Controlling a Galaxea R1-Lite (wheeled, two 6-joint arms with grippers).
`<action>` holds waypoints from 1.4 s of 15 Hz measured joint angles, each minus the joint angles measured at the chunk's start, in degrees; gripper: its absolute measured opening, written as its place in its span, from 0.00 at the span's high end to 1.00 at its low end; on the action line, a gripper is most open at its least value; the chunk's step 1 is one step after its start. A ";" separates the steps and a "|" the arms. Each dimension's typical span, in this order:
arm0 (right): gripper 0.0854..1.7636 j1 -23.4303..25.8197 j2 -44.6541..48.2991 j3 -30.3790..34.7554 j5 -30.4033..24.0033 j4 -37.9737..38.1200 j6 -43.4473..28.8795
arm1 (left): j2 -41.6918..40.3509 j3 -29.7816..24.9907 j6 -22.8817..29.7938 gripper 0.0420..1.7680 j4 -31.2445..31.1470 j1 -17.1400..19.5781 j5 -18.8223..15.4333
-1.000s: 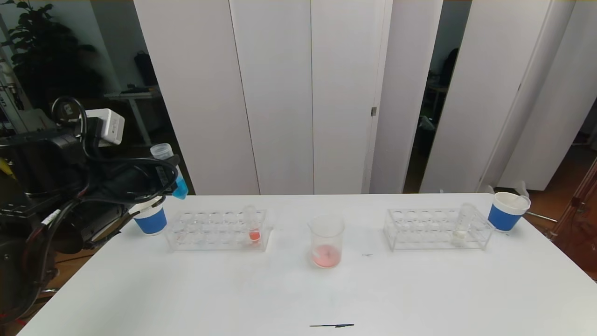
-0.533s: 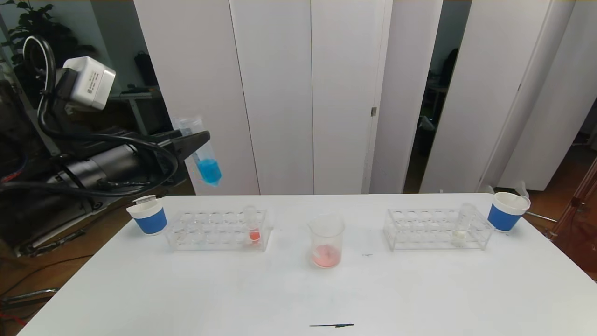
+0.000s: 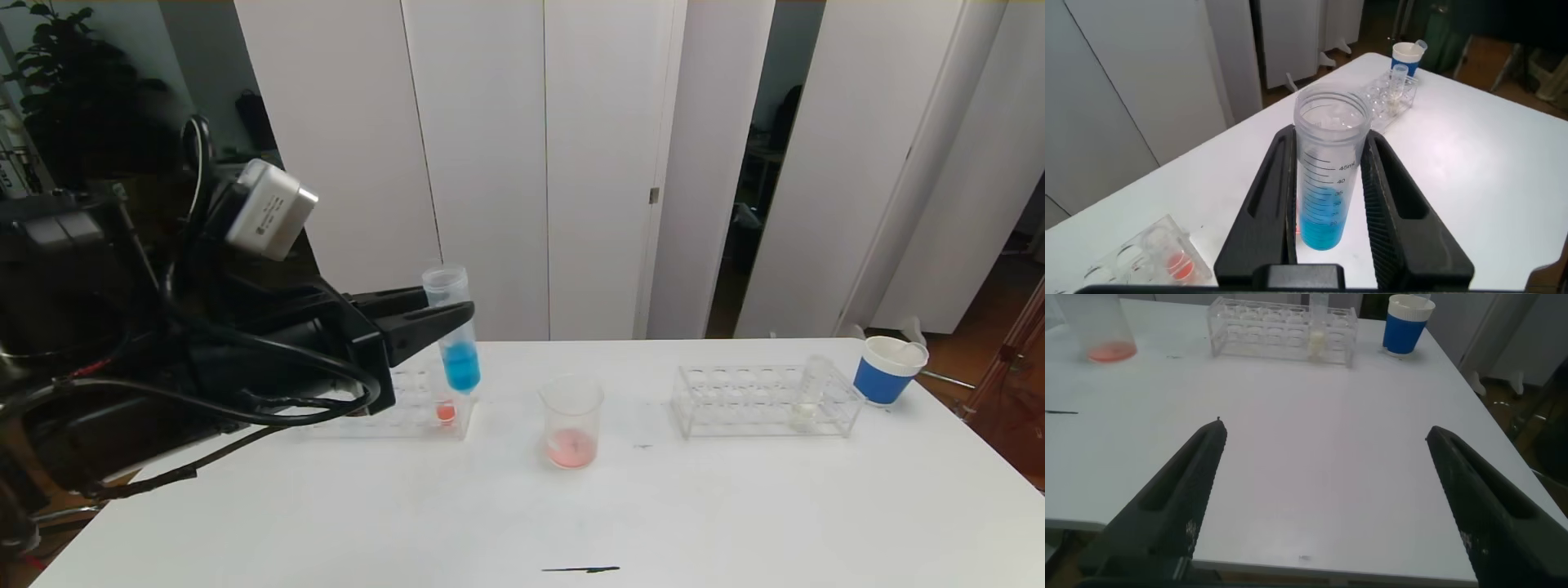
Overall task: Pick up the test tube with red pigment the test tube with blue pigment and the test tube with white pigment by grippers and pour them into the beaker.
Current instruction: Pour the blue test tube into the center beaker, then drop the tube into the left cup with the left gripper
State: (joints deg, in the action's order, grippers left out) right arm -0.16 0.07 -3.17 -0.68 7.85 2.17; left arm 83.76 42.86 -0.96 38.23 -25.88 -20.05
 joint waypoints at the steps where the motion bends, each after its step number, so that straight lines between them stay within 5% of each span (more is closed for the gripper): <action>1: 0.01 0.00 0.00 0.01 0.02 0.00 -0.02 | 1.16 0.29 -0.90 0.70 1.16 -0.72 -0.09; 8: 0.01 0.00 0.00 0.01 0.00 0.00 0.00 | 12.43 4.38 -13.34 0.70 10.39 -2.93 -6.01; 21: 0.01 0.00 0.00 0.01 0.02 0.00 0.00 | 34.71 11.18 -41.14 0.70 30.54 -1.21 -16.91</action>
State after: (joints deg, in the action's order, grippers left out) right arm -0.16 0.07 -3.16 -0.66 7.85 2.17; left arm 118.47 54.04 -42.11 68.77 -27.09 -36.96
